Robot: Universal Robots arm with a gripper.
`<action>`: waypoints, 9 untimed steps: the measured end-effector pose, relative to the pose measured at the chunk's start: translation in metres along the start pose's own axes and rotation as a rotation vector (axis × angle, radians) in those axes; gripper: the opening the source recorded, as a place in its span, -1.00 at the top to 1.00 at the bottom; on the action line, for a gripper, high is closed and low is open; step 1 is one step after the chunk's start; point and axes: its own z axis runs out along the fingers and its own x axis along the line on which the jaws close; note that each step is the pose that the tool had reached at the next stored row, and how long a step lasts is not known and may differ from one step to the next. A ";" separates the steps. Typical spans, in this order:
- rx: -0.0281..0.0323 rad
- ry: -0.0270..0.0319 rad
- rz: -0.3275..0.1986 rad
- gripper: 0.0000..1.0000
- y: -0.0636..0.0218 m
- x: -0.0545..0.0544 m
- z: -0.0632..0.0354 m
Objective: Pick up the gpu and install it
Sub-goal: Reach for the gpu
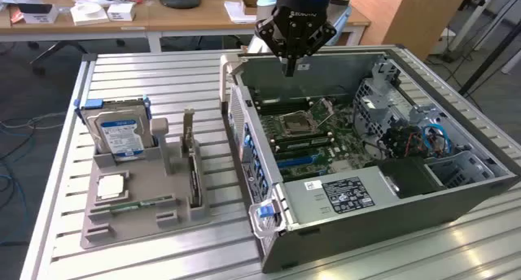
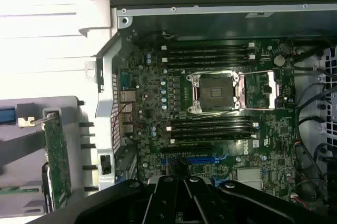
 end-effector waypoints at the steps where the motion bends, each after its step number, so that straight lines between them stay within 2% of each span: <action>1: -0.0001 0.0000 0.000 0.80 0.0000 0.000 0.0000; 9: -0.0001 0.0000 0.000 0.80 0.0000 0.000 0.0000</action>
